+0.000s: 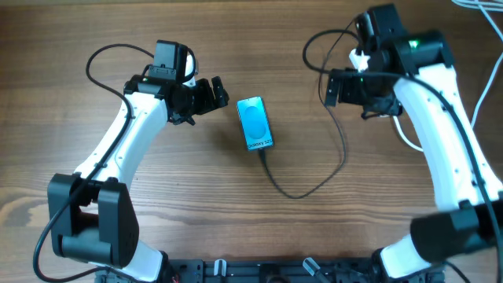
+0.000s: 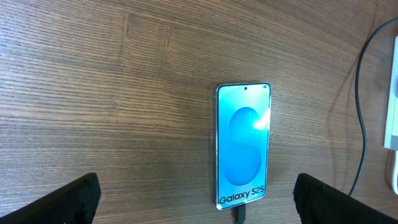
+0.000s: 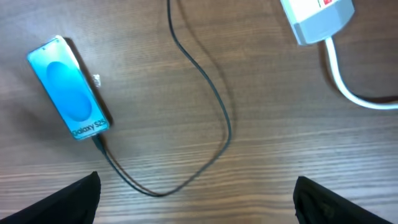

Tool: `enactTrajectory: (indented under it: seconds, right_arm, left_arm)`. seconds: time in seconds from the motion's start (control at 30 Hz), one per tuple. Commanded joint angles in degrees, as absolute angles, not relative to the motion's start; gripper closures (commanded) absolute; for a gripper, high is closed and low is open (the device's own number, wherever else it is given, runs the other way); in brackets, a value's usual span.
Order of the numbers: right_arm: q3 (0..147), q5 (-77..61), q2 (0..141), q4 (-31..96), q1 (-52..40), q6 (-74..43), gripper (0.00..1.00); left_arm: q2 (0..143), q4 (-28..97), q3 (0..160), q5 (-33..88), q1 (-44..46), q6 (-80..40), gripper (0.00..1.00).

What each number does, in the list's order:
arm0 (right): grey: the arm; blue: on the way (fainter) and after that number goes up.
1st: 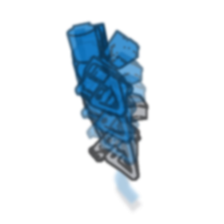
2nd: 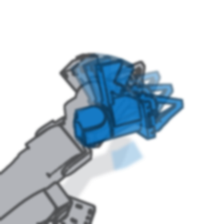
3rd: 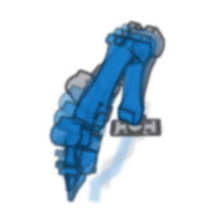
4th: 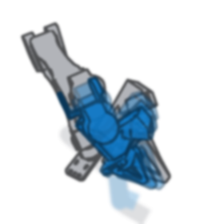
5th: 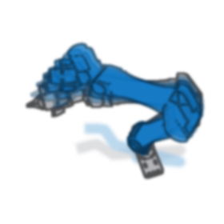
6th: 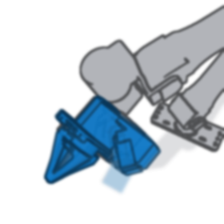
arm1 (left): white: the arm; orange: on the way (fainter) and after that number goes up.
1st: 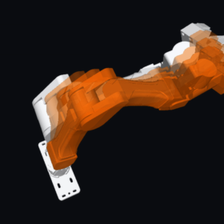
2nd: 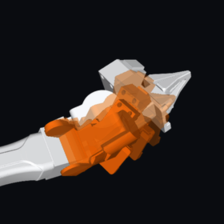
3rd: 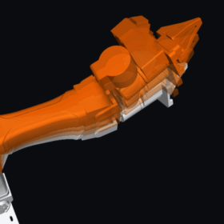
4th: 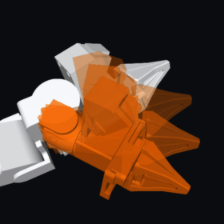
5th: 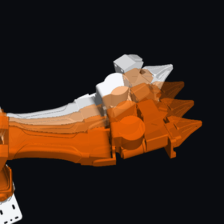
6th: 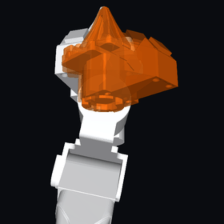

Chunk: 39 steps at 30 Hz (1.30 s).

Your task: Plug charger to phone and switch on socket

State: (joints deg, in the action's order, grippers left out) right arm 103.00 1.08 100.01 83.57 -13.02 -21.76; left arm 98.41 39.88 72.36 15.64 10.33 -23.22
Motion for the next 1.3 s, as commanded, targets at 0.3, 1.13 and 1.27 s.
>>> enactTrajectory:
  seconds: [0.3, 1.13, 1.27]
  right_arm:
    - [109.2, 12.2, 123.9, 82.1, -1.1, -21.5, 0.0]
    - [104.1, 1.4, 128.2, 55.4, 12.3, -29.6, 0.01]
    - [101.3, 1.8, 128.2, 51.1, 12.3, -29.6, 0.0]
  left_arm:
    - [97.9, 39.7, 72.3, 15.1, 10.1, -22.9, 0.0]
    - [97.9, 39.7, 72.3, 15.1, 10.1, -22.9, 0.0]
    - [97.9, 39.7, 72.3, 15.1, 10.1, -22.9, 0.0]
